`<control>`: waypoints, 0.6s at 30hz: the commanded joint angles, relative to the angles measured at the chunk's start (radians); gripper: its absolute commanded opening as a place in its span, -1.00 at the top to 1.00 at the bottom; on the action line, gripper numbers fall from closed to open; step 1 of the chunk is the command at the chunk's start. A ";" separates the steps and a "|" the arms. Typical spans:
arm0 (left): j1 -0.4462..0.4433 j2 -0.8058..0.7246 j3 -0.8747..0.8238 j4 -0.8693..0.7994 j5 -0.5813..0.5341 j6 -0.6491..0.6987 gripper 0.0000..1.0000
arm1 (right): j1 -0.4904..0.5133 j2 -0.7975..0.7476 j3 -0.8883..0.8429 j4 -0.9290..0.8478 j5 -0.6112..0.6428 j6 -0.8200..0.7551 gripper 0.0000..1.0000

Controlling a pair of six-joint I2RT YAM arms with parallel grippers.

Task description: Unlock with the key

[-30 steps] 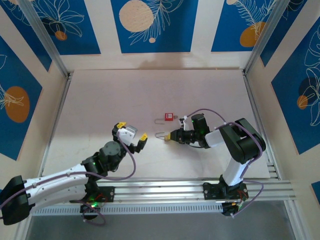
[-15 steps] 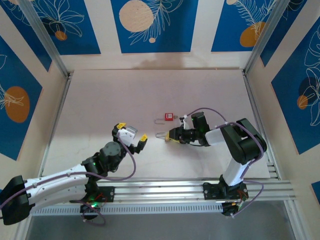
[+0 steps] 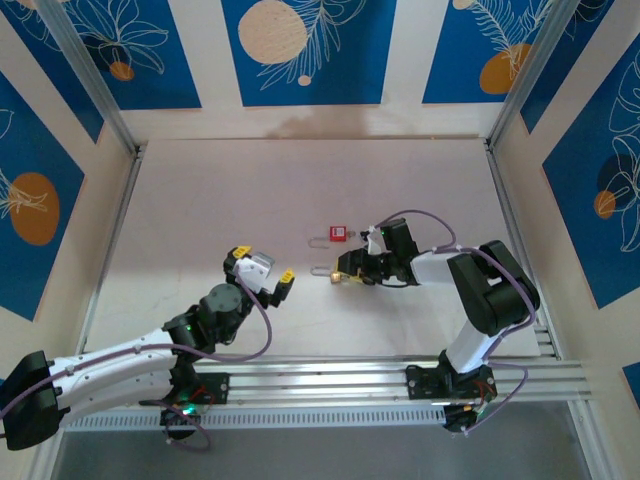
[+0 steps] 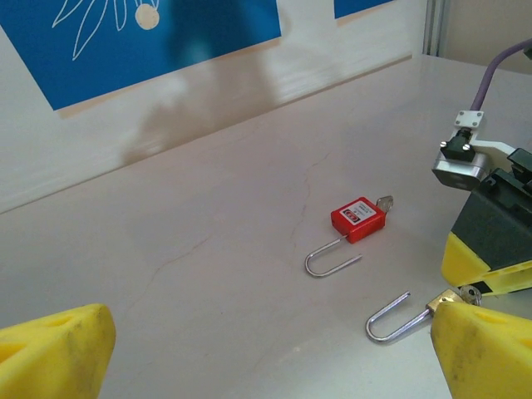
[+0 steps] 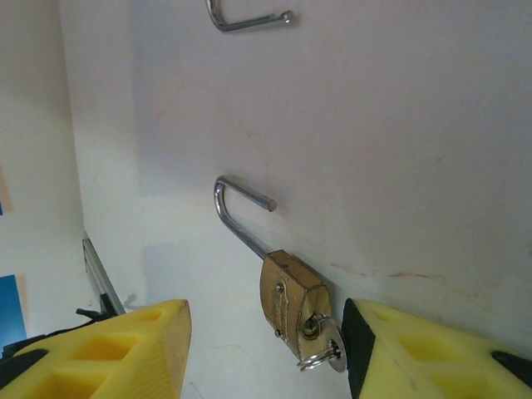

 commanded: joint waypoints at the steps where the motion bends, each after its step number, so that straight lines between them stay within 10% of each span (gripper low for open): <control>1: 0.001 -0.019 -0.005 0.004 -0.014 -0.015 -0.94 | -0.015 -0.013 0.015 -0.128 0.132 -0.044 -0.08; 18: 0.001 -0.021 -0.007 -0.017 0.010 -0.018 -0.99 | -0.002 -0.091 0.102 -0.388 0.304 -0.112 -0.40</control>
